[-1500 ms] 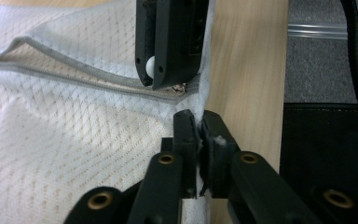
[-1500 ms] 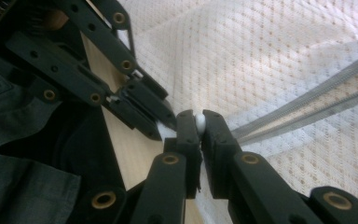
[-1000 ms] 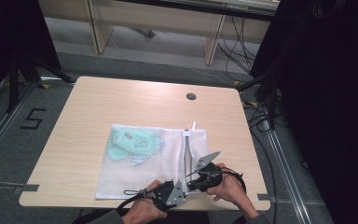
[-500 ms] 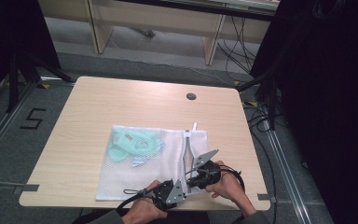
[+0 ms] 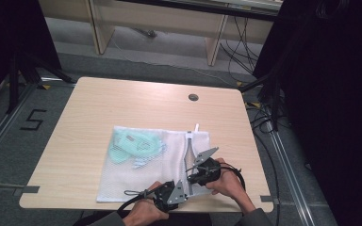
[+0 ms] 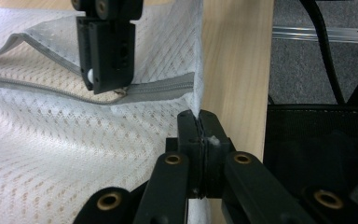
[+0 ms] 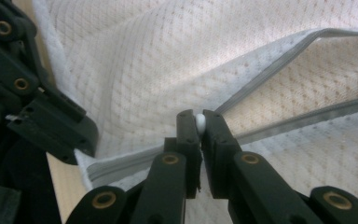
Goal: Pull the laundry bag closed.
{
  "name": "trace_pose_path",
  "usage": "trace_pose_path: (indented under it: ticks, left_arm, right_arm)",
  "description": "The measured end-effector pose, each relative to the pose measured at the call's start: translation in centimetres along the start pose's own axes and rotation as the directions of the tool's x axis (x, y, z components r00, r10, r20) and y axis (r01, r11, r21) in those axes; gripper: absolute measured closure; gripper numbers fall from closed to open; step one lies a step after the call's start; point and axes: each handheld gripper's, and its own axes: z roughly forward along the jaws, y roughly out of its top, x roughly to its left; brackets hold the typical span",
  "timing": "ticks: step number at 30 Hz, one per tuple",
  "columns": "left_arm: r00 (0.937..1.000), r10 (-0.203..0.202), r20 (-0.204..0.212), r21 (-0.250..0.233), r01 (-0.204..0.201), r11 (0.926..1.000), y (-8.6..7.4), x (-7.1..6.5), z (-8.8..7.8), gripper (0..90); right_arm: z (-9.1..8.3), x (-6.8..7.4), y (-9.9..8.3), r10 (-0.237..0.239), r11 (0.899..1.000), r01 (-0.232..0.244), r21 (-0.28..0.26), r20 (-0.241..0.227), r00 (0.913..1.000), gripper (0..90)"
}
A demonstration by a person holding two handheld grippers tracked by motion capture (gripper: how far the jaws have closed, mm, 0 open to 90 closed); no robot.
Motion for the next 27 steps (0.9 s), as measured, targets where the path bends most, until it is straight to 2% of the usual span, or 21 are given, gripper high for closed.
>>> trace_pose_path:
  ticks: [1,5,6,8,9,12,14,16,19,27]
  left_arm:
    - [0.9999,0.011,-0.007,0.006,-0.011,0.9999,0.0,0.1,0.0,89.0]
    - [1.0,-0.002,-0.006,0.009,0.002,1.0,-0.1,0.2,-0.1,89.0]
    - [0.9999,-0.015,-0.003,-0.005,0.015,0.9999,-0.1,0.2,0.0,89.0]
    - [0.9999,-0.014,-0.009,0.002,0.014,0.9999,-0.1,0.4,-0.1,89.0]
    - [0.9997,-0.024,0.0,-0.006,0.024,0.9997,-0.1,0.3,-0.2,89.0]
    - [0.9997,-0.025,-0.002,-0.008,0.025,0.9997,-0.1,0.4,-0.2,89.0]
    - [0.9996,-0.027,-0.006,-0.01,0.027,0.9996,-0.1,0.4,-0.2,89.0]
    - [0.9997,-0.025,-0.006,-0.01,0.025,0.9997,-0.1,0.4,-0.3,89.0]
    - [0.9994,-0.034,0.003,-0.005,0.034,0.9994,-0.1,0.4,-0.2,89.0]
    - [0.9992,-0.04,0.003,-0.011,0.04,0.9992,-0.1,0.6,-0.5,89.0]
  right_arm:
    - [0.0,-0.1,0.1,-0.009,1.0,0.009,-0.002,0.007,0.9999,86.2]
    - [0.2,-0.6,0.4,-0.013,1.0,0.013,0.0,0.013,0.9998,86.3]
    - [0.2,-0.6,0.4,-0.013,1.0,0.013,0.0,0.013,0.9998,86.3]
    - [0.2,-0.7,0.5,-0.022,1.0,0.022,-0.001,0.017,0.9996,86.2]
    - [0.3,-1.0,0.7,-0.043,0.999,0.043,-0.008,0.013,0.999,86.2]
    - [0.3,-0.9,0.8,-0.029,1.0,0.029,-0.007,0.016,0.9995,86.3]
    - [0.4,-1.2,0.9,-0.038,0.999,0.038,-0.011,0.014,0.9992,86.3]
    - [0.4,-1.2,0.9,-0.014,1.0,0.014,-0.004,0.021,0.9997,86.2]
    - [0.5,-1.6,1.0,-0.035,0.999,0.035,-0.014,0.02,0.9992,86.2]
    - [0.5,-2.0,1.4,-0.025,0.999,0.026,-0.026,0.045,0.9987,86.2]
